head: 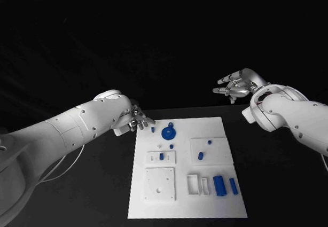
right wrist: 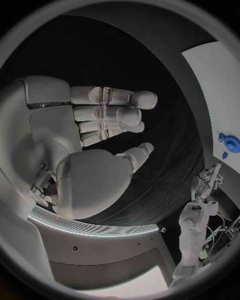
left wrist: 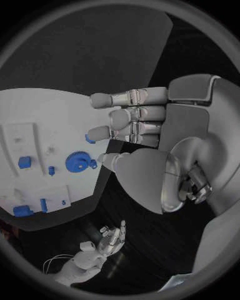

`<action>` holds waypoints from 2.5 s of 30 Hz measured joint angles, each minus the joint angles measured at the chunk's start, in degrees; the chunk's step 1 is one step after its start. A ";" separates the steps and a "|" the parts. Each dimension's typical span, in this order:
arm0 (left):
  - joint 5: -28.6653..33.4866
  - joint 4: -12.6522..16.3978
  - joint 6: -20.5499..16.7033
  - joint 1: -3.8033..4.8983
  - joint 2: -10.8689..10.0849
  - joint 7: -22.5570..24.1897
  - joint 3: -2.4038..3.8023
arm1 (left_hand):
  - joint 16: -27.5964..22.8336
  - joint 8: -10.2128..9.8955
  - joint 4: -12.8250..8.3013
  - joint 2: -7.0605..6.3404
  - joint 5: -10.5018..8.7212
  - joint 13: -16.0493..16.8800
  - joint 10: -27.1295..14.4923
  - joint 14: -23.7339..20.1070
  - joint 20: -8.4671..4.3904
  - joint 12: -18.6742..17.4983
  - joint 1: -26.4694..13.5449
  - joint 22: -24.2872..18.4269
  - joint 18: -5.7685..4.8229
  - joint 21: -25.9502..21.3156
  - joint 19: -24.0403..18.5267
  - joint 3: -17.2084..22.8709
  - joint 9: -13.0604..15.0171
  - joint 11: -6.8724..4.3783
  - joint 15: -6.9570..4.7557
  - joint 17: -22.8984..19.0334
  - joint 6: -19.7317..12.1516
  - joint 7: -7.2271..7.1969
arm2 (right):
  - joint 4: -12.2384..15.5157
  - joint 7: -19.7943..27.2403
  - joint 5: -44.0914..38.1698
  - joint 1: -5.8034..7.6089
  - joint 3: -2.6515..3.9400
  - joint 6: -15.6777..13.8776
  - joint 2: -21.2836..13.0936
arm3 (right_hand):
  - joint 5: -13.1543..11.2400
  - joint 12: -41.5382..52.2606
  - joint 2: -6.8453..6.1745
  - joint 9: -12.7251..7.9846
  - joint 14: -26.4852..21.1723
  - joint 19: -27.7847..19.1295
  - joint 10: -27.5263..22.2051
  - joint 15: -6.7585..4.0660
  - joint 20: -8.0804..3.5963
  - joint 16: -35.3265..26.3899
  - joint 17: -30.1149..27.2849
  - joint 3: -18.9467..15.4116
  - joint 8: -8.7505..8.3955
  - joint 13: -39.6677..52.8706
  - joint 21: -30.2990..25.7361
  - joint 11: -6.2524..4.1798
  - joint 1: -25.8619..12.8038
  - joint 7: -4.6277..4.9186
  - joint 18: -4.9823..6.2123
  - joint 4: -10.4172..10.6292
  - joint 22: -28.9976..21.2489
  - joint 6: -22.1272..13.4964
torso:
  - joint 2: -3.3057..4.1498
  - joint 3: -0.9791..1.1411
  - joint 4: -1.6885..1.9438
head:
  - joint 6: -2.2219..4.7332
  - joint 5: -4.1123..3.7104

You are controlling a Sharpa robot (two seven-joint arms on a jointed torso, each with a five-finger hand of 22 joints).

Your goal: Assemble the parts on the task board

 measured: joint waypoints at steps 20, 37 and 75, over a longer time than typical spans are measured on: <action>-0.39 -5.02 1.04 -0.53 2.92 1.76 0.00 | 0.23 0.00 0.84 -0.36 -0.33 0.25 0.00 0.00 0.20 0.00 -0.85 -0.01 0.00 -0.04 0.21 0.18 -0.87 0.00 0.00 -0.06 -0.63 0.07 | 0.52 0.02 0.07 0.01 0.00 -0.01 -0.24 | 0.00 0.00 0.23 0.00 0.00 0.00 0.00 0.00 0.00 0.00 0.00 0.00 0.00 -0.06 0.00 0.00 -0.23 -0.01 0.00 -0.01 -0.06 0.01 | 1.36 -0.18 -0.81 | 0.62 0.20; -0.41 -5.74 2.63 -0.54 2.98 1.73 -0.01 | 0.45 0.00 -0.54 0.63 -0.33 0.40 0.00 -0.40 0.20 0.00 -0.76 0.03 0.00 -0.04 0.21 -0.51 -1.28 0.00 0.00 -0.28 -0.63 0.07 | 0.33 0.02 0.09 0.01 0.01 -0.01 -0.11 | 0.00 0.00 0.22 0.00 0.00 0.00 0.00 0.00 0.00 0.00 0.01 0.15 0.00 -0.06 0.00 0.00 -0.22 -0.02 0.00 0.14 -0.05 0.01 | 1.43 -0.25 -0.88 | 0.52 0.20; 0.66 -6.24 4.67 -0.63 3.33 1.73 0.01 | 1.11 0.55 -6.62 7.33 4.04 0.30 0.00 -0.72 -0.03 0.00 7.80 0.01 0.00 0.28 -0.02 0.99 2.52 0.00 -0.32 0.21 0.90 -1.04 | 0.01 0.01 0.11 0.01 0.01 0.01 0.34 | 0.00 0.00 0.22 0.00 0.00 0.00 0.00 0.00 0.00 0.00 0.01 0.15 0.00 -0.11 0.00 0.00 -0.22 -0.09 0.00 0.14 -0.28 0.09 | 1.52 -0.27 -0.87 | 0.14 0.27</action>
